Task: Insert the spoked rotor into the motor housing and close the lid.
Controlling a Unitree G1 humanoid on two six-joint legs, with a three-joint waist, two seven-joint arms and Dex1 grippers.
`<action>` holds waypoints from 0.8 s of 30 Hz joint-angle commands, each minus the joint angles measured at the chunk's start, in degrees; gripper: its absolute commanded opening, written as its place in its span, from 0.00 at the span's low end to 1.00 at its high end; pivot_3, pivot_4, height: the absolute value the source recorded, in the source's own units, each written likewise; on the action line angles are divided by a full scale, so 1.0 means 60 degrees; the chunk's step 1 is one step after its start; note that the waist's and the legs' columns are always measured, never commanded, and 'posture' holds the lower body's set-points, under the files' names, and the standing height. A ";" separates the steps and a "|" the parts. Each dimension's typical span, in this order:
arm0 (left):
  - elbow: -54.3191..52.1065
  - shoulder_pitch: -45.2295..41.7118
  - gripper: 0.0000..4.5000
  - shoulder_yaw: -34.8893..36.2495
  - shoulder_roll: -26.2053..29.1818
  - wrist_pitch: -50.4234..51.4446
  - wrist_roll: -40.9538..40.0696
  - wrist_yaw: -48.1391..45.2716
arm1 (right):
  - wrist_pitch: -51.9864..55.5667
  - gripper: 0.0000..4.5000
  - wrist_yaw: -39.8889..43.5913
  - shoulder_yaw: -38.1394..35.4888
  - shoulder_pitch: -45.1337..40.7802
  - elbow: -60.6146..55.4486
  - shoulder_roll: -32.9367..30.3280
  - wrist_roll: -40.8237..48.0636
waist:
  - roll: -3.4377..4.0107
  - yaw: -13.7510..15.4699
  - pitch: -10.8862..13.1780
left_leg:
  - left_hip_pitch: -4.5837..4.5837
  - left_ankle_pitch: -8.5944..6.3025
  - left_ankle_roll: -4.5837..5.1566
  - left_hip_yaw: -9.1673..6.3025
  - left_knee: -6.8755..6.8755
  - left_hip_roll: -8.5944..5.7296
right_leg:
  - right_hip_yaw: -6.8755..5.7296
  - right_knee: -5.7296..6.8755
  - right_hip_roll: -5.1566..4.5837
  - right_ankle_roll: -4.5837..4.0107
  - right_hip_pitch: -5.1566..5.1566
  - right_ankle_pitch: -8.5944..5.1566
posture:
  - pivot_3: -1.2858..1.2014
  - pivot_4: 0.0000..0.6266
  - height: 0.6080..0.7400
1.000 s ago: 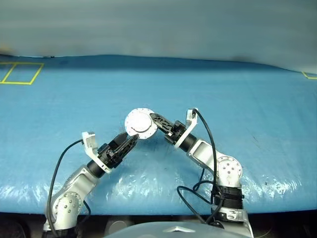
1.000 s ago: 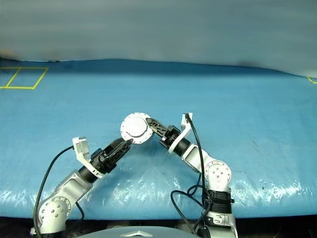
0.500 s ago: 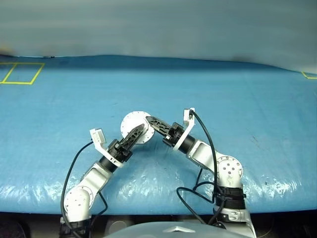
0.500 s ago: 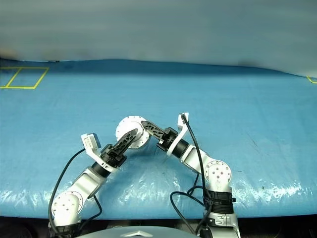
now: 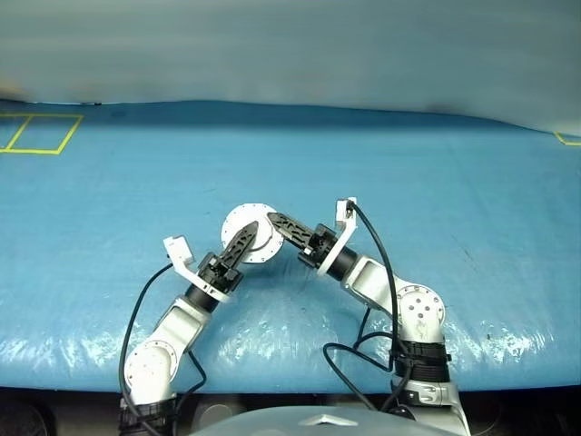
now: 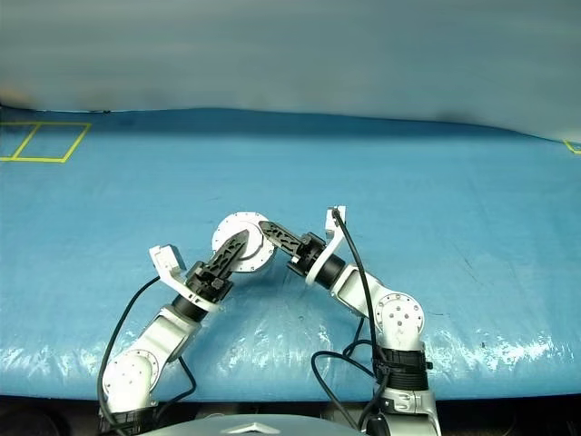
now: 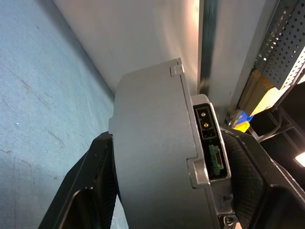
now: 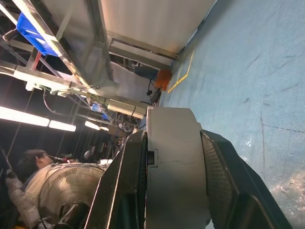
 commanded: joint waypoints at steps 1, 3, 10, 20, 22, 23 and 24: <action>-0.0834 -0.0048 0.61 -0.0157 0.0141 0.0235 -0.0389 -0.0026 | -0.0049 0.28 -0.0219 0.0067 -0.0298 0.0022 0.0211 0.0113 | 0.0000 0.0003 0.0000 | 0.0000 0.0000 0.0000 0.0000 0.0001 0.0000 | 0.0001 0.0001 0.0000 0.0000 0.0000 0.0000 | 0.52 0.24 1.00; -0.1157 0.0044 0.61 -0.0383 0.0406 0.0622 -0.0746 -0.0242 | -0.0139 0.28 -0.0527 -0.0043 -0.0354 0.0268 0.0394 0.0136 | 0.0000 -0.0014 0.0000 | 0.0000 0.0000 0.0000 0.0001 0.0001 0.0000 | 0.0001 0.0001 0.0000 0.0000 0.0000 0.0000 | 0.52 0.24 1.00; -0.1080 0.0141 0.61 -0.0678 0.0981 0.1019 -0.1260 -0.0181 | -0.0061 0.28 -0.0594 -0.0157 -0.0330 0.0544 0.0514 0.0421 | 0.0000 0.0004 0.0000 | -0.0001 0.0000 0.0000 -0.0005 0.0001 0.0003 | -0.0004 -0.0003 -0.0007 0.0000 0.0004 0.0000 | 0.52 0.24 1.00; -0.0486 -0.0066 0.61 -0.0543 0.1028 0.0793 -0.0959 -0.0125 | -0.0451 0.44 -0.0328 0.0003 -0.0272 0.0206 0.0650 0.0027 | 0.0001 0.0006 0.0000 | 0.0000 0.0000 0.0000 -0.0007 0.0003 0.0001 | -0.0008 -0.0001 -0.0001 -0.0002 0.0004 -0.0001 | 0.52 0.24 1.00; -0.0470 -0.0101 0.61 -0.0504 0.0945 0.0688 -0.0898 -0.0067 | -0.0435 0.57 -0.0265 0.0039 -0.0272 0.0177 0.0600 0.0043 | 0.0000 0.0028 0.0000 | 0.0000 0.0000 -0.0001 -0.0008 0.0003 -0.0006 | -0.0008 -0.0001 -0.0005 0.0000 0.0006 0.0000 | 0.52 0.24 1.00; -0.0463 -0.0135 0.61 -0.0464 0.0871 0.0603 -0.0863 0.0006 | -0.0256 0.65 -0.0216 0.0105 -0.0323 0.0232 0.0472 0.0073 | 0.0000 0.0023 0.0000 | 0.0000 0.0000 0.0000 -0.0007 0.0003 -0.0008 | -0.0007 -0.0002 -0.0007 0.0001 0.0006 0.0000 | 0.52 0.24 1.00; -0.0448 -0.0186 0.61 -0.0421 0.0786 0.0535 -0.0849 0.0092 | -0.0191 0.72 -0.0217 0.0137 -0.0347 0.0261 0.0412 0.0070 | 0.0001 0.0024 0.0000 | 0.0000 0.0000 0.0000 -0.0004 0.0003 -0.0008 | -0.0005 -0.0003 -0.0007 0.0001 0.0006 0.0001 | 0.52 0.24 1.00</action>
